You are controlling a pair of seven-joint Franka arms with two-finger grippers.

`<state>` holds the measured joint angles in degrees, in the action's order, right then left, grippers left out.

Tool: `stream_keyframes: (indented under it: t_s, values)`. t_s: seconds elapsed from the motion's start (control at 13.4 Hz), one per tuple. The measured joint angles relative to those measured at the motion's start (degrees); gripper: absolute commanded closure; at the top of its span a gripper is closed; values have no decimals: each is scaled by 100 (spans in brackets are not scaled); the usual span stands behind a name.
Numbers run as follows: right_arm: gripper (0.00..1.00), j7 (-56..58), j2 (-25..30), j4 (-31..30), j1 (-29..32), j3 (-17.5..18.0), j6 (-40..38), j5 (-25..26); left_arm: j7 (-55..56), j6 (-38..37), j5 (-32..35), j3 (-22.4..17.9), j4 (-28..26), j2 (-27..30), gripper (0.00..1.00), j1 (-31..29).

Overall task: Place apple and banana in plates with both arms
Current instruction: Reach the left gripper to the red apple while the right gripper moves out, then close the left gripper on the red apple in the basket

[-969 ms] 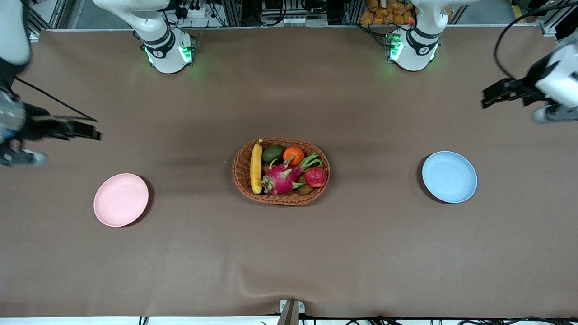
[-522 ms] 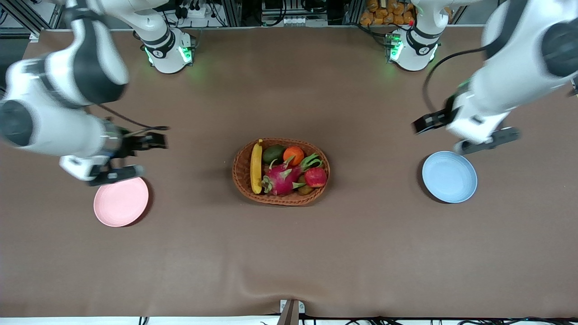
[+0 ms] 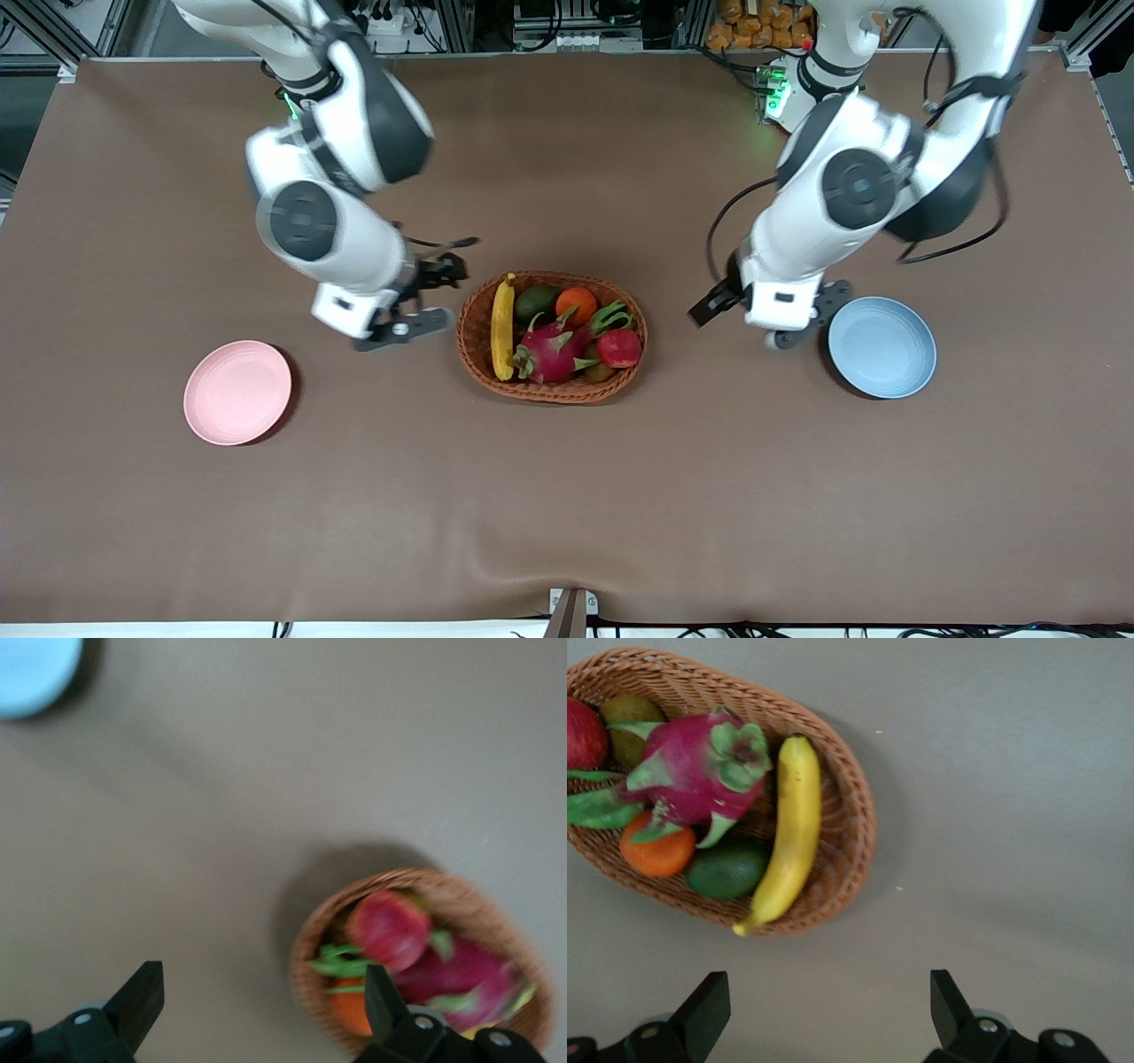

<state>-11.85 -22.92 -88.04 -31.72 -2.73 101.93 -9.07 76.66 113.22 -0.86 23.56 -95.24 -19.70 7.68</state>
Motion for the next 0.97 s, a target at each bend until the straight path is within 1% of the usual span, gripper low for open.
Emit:
stream_keyframes:
  t_s: [0.07,0.22,0.37,0.52,0.67,0.82,0.97]
  values:
    - [0,-184,-115,-21,-113,-4,197,7,751,250,124,0,-1,-203,0,130]
    - [0,-296,-175,-125,-73,-92,342,17,1912,492,325,2,18,-525,0,324]
    - [0,-276,0,-172,440,-200,137,19,2745,698,341,1,45,-726,0,454]
    - [0,-169,373,-179,1138,-227,-250,18,3497,869,360,0,95,-897,0,606]
    - [0,80,764,-204,1616,-229,-518,13,4206,919,362,-4,212,-1062,0,724]
    - [0,226,961,-290,1730,-226,-561,11,4609,921,362,-9,279,-1179,0,743]
    - [0,228,948,-427,1690,-151,-341,11,5028,1114,362,-27,295,-1309,0,742]
